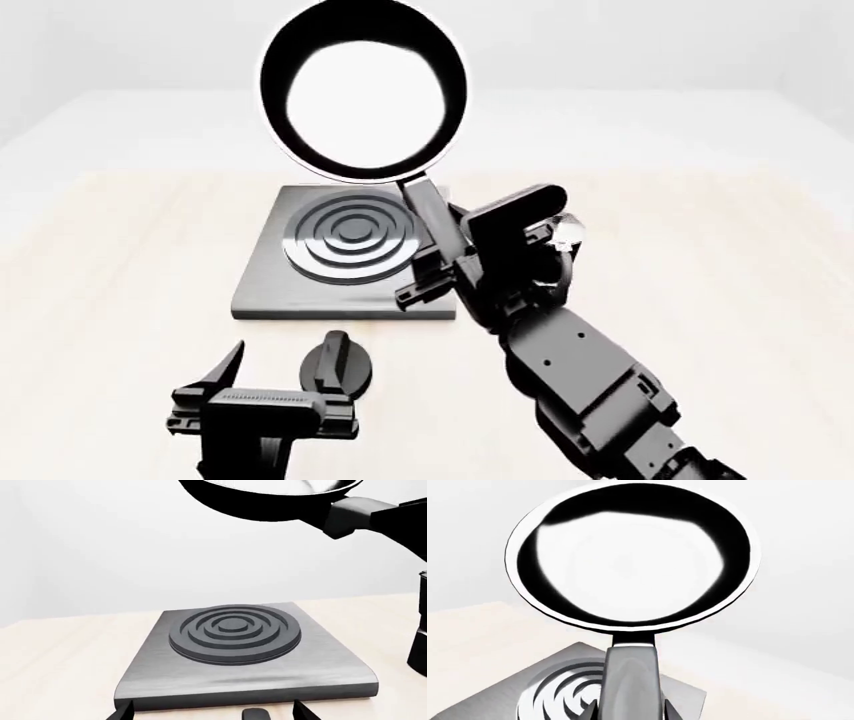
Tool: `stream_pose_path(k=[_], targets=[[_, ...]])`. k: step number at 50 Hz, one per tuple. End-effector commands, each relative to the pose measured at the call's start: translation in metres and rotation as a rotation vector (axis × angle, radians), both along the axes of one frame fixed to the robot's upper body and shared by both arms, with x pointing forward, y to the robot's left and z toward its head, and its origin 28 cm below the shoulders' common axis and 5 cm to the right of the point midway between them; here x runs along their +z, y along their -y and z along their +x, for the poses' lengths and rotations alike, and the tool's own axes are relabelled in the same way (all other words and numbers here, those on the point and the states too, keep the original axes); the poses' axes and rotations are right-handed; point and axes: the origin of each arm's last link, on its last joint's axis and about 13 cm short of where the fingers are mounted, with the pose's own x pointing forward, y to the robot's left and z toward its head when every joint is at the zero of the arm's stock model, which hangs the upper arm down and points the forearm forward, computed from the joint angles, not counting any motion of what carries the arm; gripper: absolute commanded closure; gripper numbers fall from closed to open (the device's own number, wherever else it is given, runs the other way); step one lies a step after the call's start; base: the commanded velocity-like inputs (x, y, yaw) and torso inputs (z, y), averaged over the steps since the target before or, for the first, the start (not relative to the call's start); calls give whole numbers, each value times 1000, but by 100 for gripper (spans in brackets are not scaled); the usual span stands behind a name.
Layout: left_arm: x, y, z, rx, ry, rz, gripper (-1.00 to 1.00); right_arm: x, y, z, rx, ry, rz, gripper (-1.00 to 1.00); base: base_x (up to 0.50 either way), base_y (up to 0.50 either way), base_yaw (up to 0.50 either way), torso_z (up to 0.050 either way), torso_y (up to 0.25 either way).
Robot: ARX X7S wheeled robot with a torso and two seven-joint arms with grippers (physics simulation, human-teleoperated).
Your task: Put the frying pan on the stove.
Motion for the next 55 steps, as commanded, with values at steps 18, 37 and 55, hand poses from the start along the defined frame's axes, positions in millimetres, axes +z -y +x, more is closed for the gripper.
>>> stream_pose_path(k=[18, 37, 55], targets=[[2, -2, -4, 10, 5, -1, -100, 7, -3, 19, 113, -89, -64, 100, 0, 0, 0, 0, 2], [3, 0, -3, 4, 10, 3, -100, 2, -5, 18, 142, -266, -71, 100, 0, 0, 0, 1, 2], [2, 0, -2, 8, 11, 1, -100, 17, -11, 26, 146, -299, -107, 100, 0, 0, 0, 1, 2]])
